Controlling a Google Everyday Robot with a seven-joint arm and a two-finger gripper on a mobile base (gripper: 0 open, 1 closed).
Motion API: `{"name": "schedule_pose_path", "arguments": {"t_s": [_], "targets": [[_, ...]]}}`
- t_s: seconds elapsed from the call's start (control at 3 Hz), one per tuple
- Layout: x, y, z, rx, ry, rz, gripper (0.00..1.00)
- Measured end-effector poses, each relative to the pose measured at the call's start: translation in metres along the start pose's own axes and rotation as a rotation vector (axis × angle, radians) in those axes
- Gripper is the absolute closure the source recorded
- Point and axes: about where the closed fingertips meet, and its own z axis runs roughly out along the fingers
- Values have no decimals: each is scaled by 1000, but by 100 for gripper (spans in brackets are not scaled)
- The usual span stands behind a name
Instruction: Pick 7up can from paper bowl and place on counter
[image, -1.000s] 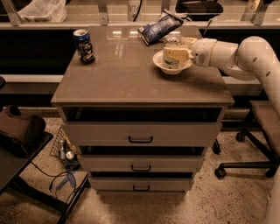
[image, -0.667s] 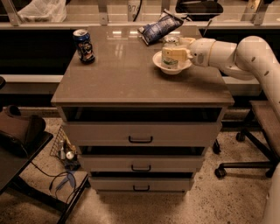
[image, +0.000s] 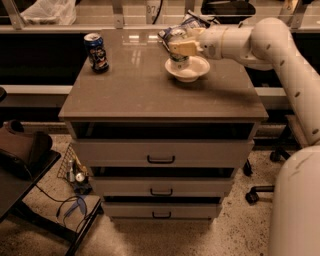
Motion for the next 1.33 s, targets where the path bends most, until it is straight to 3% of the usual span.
{"name": "schedule_pose_path", "arguments": {"t_s": [0.33, 1.0, 1.33], "targets": [[-17, 8, 25, -5, -1, -31, 100], [-50, 19, 46, 38, -43, -83, 100], [-53, 32, 47, 40, -84, -67, 100]]}}
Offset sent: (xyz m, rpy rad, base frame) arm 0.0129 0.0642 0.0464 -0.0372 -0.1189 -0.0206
